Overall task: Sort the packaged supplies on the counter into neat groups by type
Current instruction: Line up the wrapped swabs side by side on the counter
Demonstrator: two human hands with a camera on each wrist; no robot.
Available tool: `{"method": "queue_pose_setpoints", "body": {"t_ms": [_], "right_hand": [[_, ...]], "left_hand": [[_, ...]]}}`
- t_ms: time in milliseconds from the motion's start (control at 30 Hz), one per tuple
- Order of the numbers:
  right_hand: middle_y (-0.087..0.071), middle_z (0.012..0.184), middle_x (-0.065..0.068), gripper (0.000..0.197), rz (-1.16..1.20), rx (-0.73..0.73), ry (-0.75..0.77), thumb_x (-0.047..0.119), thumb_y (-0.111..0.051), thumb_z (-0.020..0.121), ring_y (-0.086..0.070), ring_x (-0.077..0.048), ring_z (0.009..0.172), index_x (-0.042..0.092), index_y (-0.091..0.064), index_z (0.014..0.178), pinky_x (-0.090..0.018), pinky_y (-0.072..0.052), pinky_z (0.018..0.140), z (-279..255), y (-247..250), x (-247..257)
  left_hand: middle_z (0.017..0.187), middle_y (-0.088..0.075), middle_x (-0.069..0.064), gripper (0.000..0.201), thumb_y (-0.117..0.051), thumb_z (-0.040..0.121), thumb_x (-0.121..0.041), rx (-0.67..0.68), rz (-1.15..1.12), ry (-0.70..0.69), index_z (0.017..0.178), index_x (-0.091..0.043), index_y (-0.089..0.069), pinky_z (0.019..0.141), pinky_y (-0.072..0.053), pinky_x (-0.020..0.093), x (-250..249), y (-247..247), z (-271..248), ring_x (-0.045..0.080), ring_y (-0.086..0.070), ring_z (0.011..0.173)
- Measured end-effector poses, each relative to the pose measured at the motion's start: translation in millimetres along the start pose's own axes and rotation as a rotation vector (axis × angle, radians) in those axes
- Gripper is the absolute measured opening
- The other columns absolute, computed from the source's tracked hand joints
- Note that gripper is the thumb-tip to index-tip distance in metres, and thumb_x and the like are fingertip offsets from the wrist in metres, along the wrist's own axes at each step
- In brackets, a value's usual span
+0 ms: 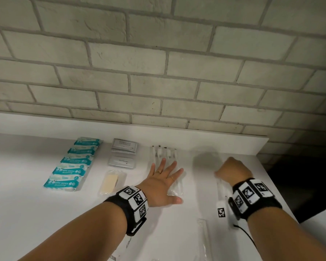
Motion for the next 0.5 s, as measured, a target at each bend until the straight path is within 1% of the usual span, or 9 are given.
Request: {"method": "queue_pose_setpoints", "body": {"t_ms": [67,133,200,267,333,367,400,433,500], "right_hand": [[-0.063,0.121,-0.01,0.04,-0.202,0.18,0.041,0.03,-0.062,0.085,-0.061,-0.025,0.11,0.005,-0.06,0.116,-0.028,-0.048,0.086,-4.3,-23.7,-6.5],[-0.061,0.124,-0.012,0.032,-0.312,0.211,0.148,0.021,-0.052,0.092,-0.059,-0.025,0.113,0.003,-0.06,0.118,-0.028,-0.047,0.089,-8.6,-38.3,7.3],[-0.062,0.122,-0.012,0.029,-0.282,0.129,0.279,0.013,-0.045,0.094,-0.059,-0.028,0.11,0.003,-0.06,0.117,-0.029,-0.046,0.087,-7.3,-30.8,27.4],[-0.06,0.115,-0.01,0.029,-0.223,0.018,0.415,0.009,-0.042,0.092,-0.06,-0.029,0.102,0.01,-0.062,0.113,-0.03,-0.047,0.084,-13.3,-6.7,50.3],[-0.055,0.109,-0.007,0.025,-0.203,-0.13,0.555,0.01,-0.045,0.092,-0.059,-0.029,0.092,0.016,-0.064,0.107,-0.029,-0.046,0.075,-21.0,15.3,63.3],[-0.055,0.109,-0.007,0.023,-0.204,-0.183,0.611,0.013,-0.046,0.092,-0.059,-0.029,0.092,0.017,-0.063,0.107,-0.029,-0.044,0.073,-30.8,18.8,74.0],[-0.057,0.113,-0.006,0.023,-0.218,-0.183,0.648,0.016,-0.048,0.093,-0.06,-0.029,0.097,0.016,-0.062,0.111,-0.029,-0.043,0.076,-38.3,14.1,79.4],[-0.059,0.122,-0.006,0.026,-0.222,-0.111,0.664,0.021,-0.048,0.095,-0.059,-0.029,0.107,0.016,-0.061,0.118,-0.029,-0.044,0.084,-43.3,1.8,80.9],[-0.048,0.146,-0.001,0.037,-0.16,0.112,0.682,0.025,-0.046,0.099,-0.045,-0.024,0.133,0.02,-0.054,0.135,-0.027,-0.033,0.106,-50.1,-30.4,76.8]], "left_hand": [[0.156,0.028,-0.01,0.09,-0.038,0.084,-0.074,0.043,0.008,0.023,0.15,-0.039,0.013,0.115,0.019,0.05,-2.3,-2.2,4.3,0.021,0.039,0.138],[0.158,0.025,-0.008,0.083,-0.036,0.089,-0.067,0.107,0.036,0.06,0.151,-0.036,0.009,0.116,0.018,0.051,3.1,-6.1,4.0,0.022,0.035,0.14],[0.158,0.023,-0.007,0.078,-0.034,0.092,-0.063,0.126,0.042,0.077,0.152,-0.035,0.007,0.116,0.017,0.05,9.6,-7.5,3.1,0.022,0.032,0.141],[0.159,0.023,-0.007,0.076,-0.032,0.094,-0.061,0.115,0.037,0.078,0.152,-0.035,0.007,0.117,0.016,0.048,13.0,-5.2,3.3,0.021,0.031,0.142],[0.159,0.023,-0.007,0.076,-0.032,0.094,-0.061,0.122,0.023,0.055,0.153,-0.032,0.006,0.118,0.015,0.048,4.8,-8.8,15.6,0.021,0.03,0.143],[0.159,0.023,-0.007,0.076,-0.032,0.094,-0.061,0.126,0.028,0.055,0.153,-0.032,0.006,0.118,0.014,0.048,4.9,-9.5,15.1,0.021,0.03,0.143],[0.159,0.023,-0.007,0.076,-0.032,0.094,-0.061,0.127,0.029,0.053,0.152,-0.033,0.007,0.118,0.014,0.048,3.4,-11.2,14.9,0.021,0.03,0.143],[0.158,0.023,-0.007,0.076,-0.031,0.094,-0.062,0.129,0.027,0.055,0.152,-0.034,0.008,0.117,0.015,0.048,2.7,-13.5,15.0,0.021,0.03,0.142],[0.158,0.023,-0.007,0.076,-0.031,0.093,-0.063,0.135,0.032,0.057,0.152,-0.036,0.009,0.117,0.016,0.048,4.4,-17.4,13.3,0.021,0.031,0.142]]}}
Point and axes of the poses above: each hand's wrist, its own z-axis towards the middle knuckle, its own y-axis out of the back of the hand, x = y × z, the point moved 7 cm from there along z, towards the middle knuckle
